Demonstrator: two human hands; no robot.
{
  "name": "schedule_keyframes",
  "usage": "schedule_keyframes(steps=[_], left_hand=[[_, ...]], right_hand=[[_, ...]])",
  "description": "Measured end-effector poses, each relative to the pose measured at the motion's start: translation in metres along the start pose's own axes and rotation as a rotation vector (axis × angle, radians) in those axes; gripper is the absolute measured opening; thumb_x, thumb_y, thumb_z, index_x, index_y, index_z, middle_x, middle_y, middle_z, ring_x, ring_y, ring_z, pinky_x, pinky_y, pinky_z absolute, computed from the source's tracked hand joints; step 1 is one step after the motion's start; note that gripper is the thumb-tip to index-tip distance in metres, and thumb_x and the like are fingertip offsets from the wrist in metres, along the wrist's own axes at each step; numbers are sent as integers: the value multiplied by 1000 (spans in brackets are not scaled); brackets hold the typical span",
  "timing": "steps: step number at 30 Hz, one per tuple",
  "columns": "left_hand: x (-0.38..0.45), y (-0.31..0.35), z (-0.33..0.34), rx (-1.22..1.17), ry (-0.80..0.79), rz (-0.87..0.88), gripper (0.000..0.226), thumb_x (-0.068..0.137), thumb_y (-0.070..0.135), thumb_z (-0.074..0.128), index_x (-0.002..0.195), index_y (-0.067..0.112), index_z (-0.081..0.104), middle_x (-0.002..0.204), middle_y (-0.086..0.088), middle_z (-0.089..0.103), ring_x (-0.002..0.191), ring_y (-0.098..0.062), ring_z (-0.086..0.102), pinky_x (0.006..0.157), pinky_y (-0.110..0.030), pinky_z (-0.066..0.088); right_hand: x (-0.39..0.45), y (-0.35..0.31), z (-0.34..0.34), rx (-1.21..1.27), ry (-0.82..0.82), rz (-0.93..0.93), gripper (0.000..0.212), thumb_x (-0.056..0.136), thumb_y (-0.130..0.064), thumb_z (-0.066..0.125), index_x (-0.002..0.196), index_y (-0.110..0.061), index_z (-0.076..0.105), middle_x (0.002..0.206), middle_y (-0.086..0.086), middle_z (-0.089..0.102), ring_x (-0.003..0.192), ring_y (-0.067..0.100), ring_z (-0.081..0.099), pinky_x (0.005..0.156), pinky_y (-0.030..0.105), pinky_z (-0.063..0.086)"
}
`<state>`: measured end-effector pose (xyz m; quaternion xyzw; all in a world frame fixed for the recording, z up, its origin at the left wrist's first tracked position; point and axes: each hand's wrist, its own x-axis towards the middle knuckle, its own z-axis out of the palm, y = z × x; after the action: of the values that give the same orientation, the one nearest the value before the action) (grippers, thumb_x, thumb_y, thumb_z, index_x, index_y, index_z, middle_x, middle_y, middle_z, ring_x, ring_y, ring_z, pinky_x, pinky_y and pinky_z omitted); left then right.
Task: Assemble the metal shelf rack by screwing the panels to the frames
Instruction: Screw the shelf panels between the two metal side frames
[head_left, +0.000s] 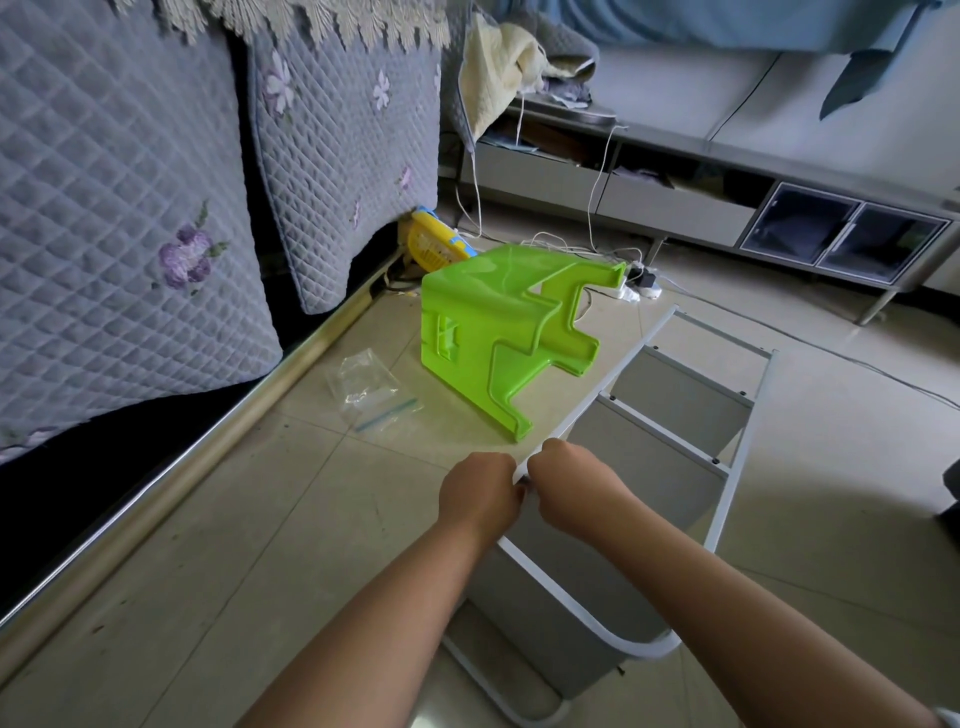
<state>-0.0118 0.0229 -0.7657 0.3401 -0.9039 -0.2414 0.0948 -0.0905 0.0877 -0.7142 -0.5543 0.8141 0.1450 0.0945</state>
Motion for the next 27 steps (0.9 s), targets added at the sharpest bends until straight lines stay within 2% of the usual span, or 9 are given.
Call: schedule_keyframes(steps=[3, 5, 12, 16, 20, 21, 23, 25, 27], left_hand=[[0, 0, -1, -9, -2, -9, 31, 92, 24, 47, 64, 12, 40, 96, -15, 64, 96, -33, 58, 62, -29, 30], [0, -1, 0, -20, -6, -24, 40, 91, 26, 48, 57, 15, 32, 78, -11, 60, 93, -33, 58, 60, -28, 28], [1, -1, 2, -80, 4, -75, 41, 89, 33, 51, 56, 15, 34, 56, 1, 37, 82, -31, 56, 57, -29, 28], [0, -3, 4, -78, 20, -84, 42, 89, 37, 53, 57, 17, 35, 58, 1, 41, 72, -27, 47, 58, -29, 29], [1, -3, 5, -23, 18, -33, 25, 90, 32, 51, 70, 18, 54, 85, -8, 63, 88, -28, 59, 62, -31, 36], [0, -3, 3, -6, 22, -3, 15, 90, 26, 50, 85, 18, 62, 95, -7, 64, 94, -27, 59, 66, -31, 40], [-2, -3, 2, 55, 33, 61, 28, 89, 18, 46, 114, 14, 58, 111, -5, 60, 104, -26, 55, 75, -32, 43], [-3, -2, 0, 84, 73, 136, 33, 89, 15, 44, 120, 10, 53, 119, -6, 56, 108, -27, 51, 79, -33, 42], [-4, 2, 0, 95, 106, 257, 38, 87, 16, 39, 119, 4, 56, 120, -11, 58, 109, -30, 54, 81, -35, 45]], right_hand=[[3, 1, 1, -29, -4, -11, 26, 90, 1, 39, 105, -1, 60, 66, 0, 24, 80, 24, 43, 49, 24, 30], [3, 2, 2, -43, 13, -23, 27, 90, 2, 39, 106, -2, 60, 66, 1, 23, 80, 24, 43, 57, 27, 34], [4, 13, 18, 76, 128, -49, 27, 92, -4, 40, 106, -6, 63, 92, 8, 43, 95, 29, 56, 66, 26, 36], [-1, 15, 25, 160, 164, -42, 26, 95, -13, 40, 111, -9, 61, 107, 10, 51, 98, 30, 57, 75, 30, 46], [-25, 31, 19, 265, 200, -46, 44, 97, -25, 40, 140, -17, 36, 126, 6, 51, 114, 25, 52, 92, 31, 42], [-36, 39, 21, 289, 272, -29, 44, 96, -24, 42, 140, -18, 38, 124, 4, 53, 112, 23, 54, 91, 30, 42], [-64, 58, 33, 389, 523, 35, 33, 94, -16, 48, 126, -11, 56, 110, 4, 62, 94, 20, 62, 82, 25, 46], [-91, 82, 60, 458, 808, 131, 21, 86, -5, 53, 100, -1, 69, 86, 9, 67, 72, 13, 62, 69, 18, 44], [-116, 99, 102, 524, 932, 273, 19, 80, -3, 53, 84, 5, 70, 74, 12, 66, 67, 15, 56, 65, 19, 43]])
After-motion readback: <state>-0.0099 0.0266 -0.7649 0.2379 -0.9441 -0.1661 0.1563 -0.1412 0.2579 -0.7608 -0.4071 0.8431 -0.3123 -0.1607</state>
